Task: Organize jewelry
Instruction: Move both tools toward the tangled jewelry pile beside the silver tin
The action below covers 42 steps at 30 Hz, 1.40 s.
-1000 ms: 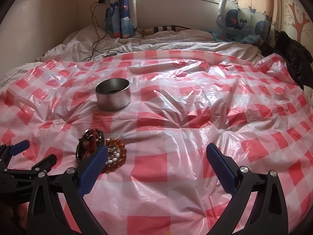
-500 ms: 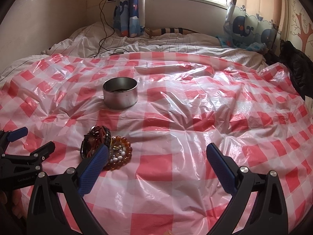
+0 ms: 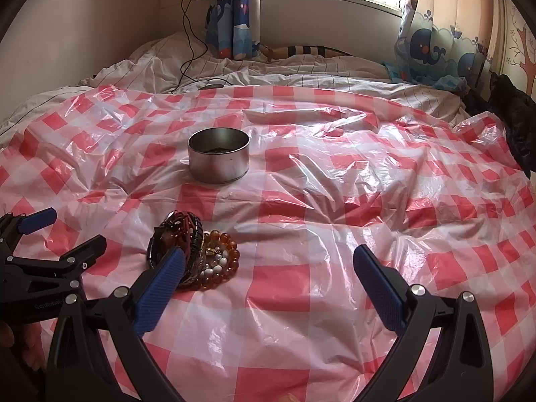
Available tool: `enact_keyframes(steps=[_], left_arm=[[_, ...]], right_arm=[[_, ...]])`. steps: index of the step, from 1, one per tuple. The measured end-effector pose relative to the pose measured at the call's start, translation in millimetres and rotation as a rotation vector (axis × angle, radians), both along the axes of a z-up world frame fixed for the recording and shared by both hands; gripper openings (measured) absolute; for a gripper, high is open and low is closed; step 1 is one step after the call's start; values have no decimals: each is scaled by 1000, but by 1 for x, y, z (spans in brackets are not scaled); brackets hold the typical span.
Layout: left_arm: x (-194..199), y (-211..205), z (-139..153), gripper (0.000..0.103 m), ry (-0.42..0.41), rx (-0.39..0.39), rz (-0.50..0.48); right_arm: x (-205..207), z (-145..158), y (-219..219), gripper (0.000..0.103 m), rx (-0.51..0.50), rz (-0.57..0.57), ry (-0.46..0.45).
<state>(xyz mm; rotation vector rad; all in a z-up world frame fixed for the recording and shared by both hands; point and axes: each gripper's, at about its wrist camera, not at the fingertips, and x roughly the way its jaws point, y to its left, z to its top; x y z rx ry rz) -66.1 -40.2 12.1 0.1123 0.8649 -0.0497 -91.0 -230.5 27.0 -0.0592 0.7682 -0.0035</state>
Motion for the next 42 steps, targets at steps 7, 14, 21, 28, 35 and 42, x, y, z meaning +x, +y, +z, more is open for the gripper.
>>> enact_keyframes(steps=[7, 14, 21, 28, 35, 42], left_arm=[[0, -1, -1, 96, 5, -1, 1], [0, -1, -2, 96, 6, 1, -1], [0, -1, -2, 96, 7, 1, -1], [0, -2, -3, 96, 6, 2, -1], [3, -2, -10, 96, 5, 8, 5], [15, 4, -16, 96, 18, -7, 23]], right_arm=[[0, 0, 0, 96, -1, 0, 1], [0, -1, -1, 96, 3, -3, 4], [0, -3, 0, 96, 5, -1, 8], [2, -4, 1, 96, 13, 13, 15], [6, -11, -3, 96, 19, 23, -4], [17, -23, -5, 96, 57, 35, 12]])
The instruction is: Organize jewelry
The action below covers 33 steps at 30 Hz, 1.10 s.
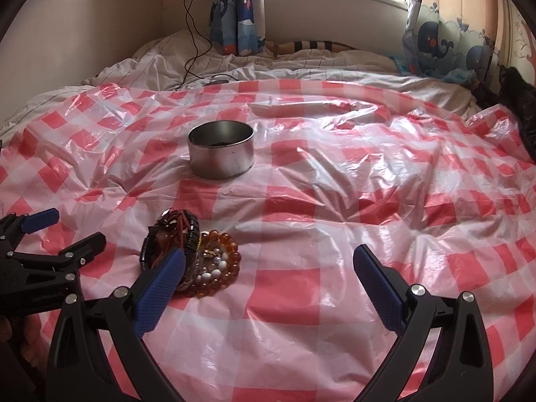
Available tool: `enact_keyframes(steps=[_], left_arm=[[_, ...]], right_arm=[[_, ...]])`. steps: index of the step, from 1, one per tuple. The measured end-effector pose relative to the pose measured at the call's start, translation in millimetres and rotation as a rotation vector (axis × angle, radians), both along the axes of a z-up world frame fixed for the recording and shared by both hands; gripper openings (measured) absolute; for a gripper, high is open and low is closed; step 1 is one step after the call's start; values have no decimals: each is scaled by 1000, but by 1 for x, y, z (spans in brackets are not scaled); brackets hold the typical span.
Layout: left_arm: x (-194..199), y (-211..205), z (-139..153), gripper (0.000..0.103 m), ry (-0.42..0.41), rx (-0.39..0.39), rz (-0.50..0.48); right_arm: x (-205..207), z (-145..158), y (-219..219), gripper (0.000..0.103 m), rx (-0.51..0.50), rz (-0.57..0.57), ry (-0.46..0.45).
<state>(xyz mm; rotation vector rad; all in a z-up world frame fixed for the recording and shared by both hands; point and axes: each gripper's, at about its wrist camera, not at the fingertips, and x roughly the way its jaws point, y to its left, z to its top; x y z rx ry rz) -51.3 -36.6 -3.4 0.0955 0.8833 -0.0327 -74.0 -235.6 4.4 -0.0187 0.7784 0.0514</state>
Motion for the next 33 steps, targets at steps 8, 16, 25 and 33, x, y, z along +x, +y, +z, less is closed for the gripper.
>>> enact_keyframes(steps=[8, 16, 25, 33], left_arm=[[4, -5, -1, 96, -4, 5, -18], [20, 8, -18, 96, 23, 6, 15], [26, 12, -31, 96, 37, -19, 12], [23, 17, -29, 96, 28, -42, 22]], right_arm=[[0, -2, 8, 96, -6, 33, -34], [4, -13, 17, 87, 12, 131, -32], [14, -28, 24, 42, 67, 222, 10], [6, -17, 41, 42, 71, 313, -51]])
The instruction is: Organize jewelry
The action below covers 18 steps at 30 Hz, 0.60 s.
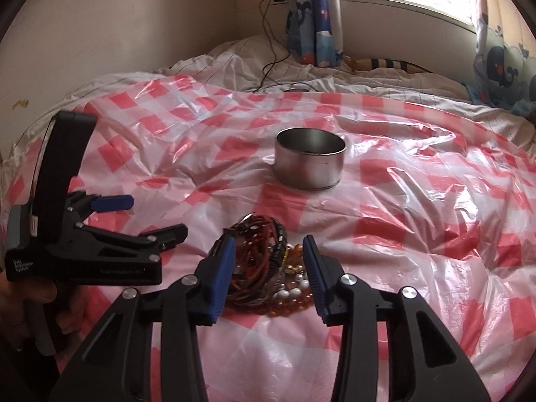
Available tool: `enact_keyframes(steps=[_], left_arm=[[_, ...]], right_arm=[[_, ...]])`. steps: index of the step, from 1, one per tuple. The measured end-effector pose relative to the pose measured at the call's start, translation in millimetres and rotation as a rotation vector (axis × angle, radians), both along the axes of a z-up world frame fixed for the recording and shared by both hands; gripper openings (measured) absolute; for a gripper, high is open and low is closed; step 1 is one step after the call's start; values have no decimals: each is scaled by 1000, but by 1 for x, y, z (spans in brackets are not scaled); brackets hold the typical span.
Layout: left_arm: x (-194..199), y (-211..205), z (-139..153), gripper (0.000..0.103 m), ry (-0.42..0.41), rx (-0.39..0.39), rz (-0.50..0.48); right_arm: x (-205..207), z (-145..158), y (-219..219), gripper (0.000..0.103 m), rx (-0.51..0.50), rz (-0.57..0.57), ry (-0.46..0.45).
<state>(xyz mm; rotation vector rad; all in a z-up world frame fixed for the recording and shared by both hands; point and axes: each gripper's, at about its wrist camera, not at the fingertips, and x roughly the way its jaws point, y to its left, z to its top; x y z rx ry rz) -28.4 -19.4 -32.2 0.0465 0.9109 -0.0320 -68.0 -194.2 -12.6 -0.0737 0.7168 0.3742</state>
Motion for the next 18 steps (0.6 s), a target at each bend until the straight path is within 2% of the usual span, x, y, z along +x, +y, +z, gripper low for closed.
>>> enact_keyframes(steps=[3, 4, 5, 10, 15, 18], left_arm=[[0, 1, 1, 96, -2, -6, 3], [0, 1, 1, 96, -2, -4, 0], [-1, 0, 1, 96, -3, -1, -2], [-2, -5, 0, 96, -1, -17, -37], [-6, -14, 1, 96, -4, -70, -116], [-7, -23, -1, 96, 1, -87, -176]], right_arm=[[4, -8, 9, 41, -48, 7, 23], [7, -12, 10, 32, -53, 9, 41], [9, -15, 9, 16, -63, 2, 59], [9, -12, -4, 2, 6, -6, 50], [6, 6, -33, 2, 186, -39, 9], [5, 17, -47, 2, 244, -64, -31]])
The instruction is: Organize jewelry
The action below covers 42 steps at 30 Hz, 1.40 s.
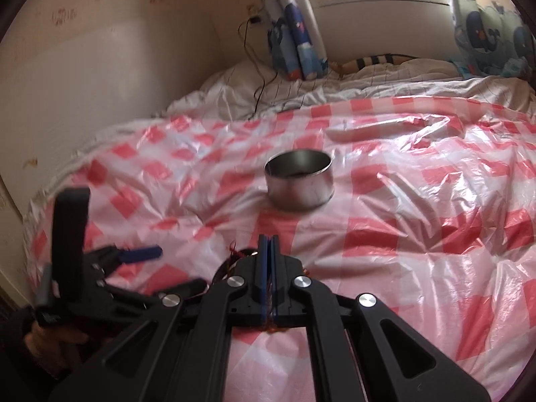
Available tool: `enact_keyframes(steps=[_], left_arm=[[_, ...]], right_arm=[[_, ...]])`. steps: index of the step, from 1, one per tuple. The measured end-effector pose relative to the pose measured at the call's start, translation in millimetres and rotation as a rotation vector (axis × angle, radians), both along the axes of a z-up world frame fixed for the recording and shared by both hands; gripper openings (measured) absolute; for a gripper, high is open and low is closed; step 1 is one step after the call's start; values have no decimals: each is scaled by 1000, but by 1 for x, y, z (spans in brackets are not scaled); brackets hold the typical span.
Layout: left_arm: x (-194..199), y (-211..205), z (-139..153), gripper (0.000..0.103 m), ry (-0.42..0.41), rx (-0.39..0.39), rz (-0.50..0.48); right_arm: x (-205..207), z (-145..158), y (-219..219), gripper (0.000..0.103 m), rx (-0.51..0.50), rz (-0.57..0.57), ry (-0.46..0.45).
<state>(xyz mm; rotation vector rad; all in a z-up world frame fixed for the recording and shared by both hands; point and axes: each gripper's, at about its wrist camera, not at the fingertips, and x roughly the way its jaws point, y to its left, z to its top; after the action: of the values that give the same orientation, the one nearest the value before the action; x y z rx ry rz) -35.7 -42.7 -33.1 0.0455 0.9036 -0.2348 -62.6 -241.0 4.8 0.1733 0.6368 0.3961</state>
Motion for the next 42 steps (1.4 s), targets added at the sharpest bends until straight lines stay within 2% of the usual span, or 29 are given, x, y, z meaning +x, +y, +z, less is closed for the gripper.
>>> enact_keyframes(steps=[2, 4, 7, 10, 12, 14, 16, 20, 21, 23, 28, 33, 35, 36, 37, 38, 41, 42], left_arm=[[1, -6, -2, 96, 6, -24, -39], [5, -11, -2, 94, 11, -84, -95], [11, -16, -7, 84, 38, -171, -147], [16, -20, -14, 71, 75, -213, -172], [16, -20, -18, 59, 89, -251, -191], [16, -19, -19, 51, 94, -255, -180], [18, -15, -20, 48, 102, -271, -169], [22, -8, -23, 29, 120, -278, -128], [23, -8, -23, 21, 117, -273, -122], [21, -6, -22, 13, 112, -263, -112], [21, -7, -20, 13, 121, -227, -113], [18, -4, -19, 45, 129, -241, -103], [18, -2, -19, 48, 134, -262, -98], [18, -1, -20, 46, 136, -270, -98], [18, 0, -21, 38, 137, -275, -96], [19, -1, -22, 16, 147, -265, -103], [17, -3, -19, 7, 130, -242, -112], [16, -4, -16, 6, 125, -238, -118]], right_arm=[[-1, 7, -9, 2, 27, -26, -24], [-1, 12, -17, 2, 52, -42, -29], [2, 13, -28, 2, 87, -63, -19], [4, 14, -34, 2, 113, -71, -17], [4, 14, -43, 2, 154, -74, -11], [4, 12, -49, 3, 181, -82, 0], [4, 12, -52, 3, 195, -89, 5], [4, 12, -51, 3, 196, -84, 6], [5, 12, -50, 3, 195, -83, 8], [5, 11, -50, 3, 191, -84, 12], [6, 8, -52, 3, 193, -90, 19], [6, 8, -52, 3, 194, -89, 22], [6, 8, -52, 3, 192, -90, 21], [7, 7, -52, 3, 192, -90, 24], [7, 7, -51, 3, 190, -90, 27], [7, 6, -51, 3, 189, -90, 29], [8, 4, -50, 3, 187, -92, 35], [8, 3, -50, 3, 187, -92, 37]])
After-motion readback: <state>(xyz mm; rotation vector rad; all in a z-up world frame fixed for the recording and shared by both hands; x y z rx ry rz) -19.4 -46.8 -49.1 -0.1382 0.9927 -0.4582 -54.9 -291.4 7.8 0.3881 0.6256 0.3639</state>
